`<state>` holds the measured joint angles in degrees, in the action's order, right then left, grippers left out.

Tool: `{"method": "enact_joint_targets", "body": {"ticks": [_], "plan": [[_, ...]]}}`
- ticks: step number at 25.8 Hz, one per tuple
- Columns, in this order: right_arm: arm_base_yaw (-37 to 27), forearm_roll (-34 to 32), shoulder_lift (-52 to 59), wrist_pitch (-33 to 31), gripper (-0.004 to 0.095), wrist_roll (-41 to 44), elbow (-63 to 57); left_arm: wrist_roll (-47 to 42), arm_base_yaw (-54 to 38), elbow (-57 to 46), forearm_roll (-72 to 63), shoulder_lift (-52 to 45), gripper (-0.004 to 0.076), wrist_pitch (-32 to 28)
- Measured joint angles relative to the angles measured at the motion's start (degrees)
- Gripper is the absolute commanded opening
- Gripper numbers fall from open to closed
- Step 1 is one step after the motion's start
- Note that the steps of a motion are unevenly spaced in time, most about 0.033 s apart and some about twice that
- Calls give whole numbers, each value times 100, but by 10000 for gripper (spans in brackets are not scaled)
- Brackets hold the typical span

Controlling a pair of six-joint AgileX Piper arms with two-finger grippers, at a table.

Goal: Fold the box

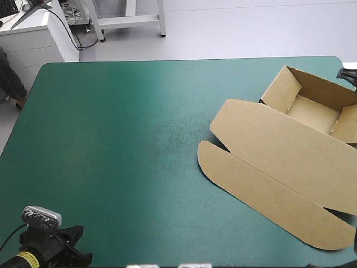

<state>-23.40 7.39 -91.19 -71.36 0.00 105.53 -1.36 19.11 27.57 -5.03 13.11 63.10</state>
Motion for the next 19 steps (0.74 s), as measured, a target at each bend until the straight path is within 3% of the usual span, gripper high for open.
{"method": "enact_joint_targets", "body": {"ticks": [4, 12, 19], "plan": [[395, 116, 985, -8, 1, -133, -543, 0, 0, 0, 0, 0, -8, 0], [1442, 146, 3999, -13, 0, -478, -3056, 0, 0, 0, 0, 0, -8, 0], [1531, 268, 6324, -13, 0, -890, -5265, 0, 0, 0, 0, 0, -8, 0]]}}
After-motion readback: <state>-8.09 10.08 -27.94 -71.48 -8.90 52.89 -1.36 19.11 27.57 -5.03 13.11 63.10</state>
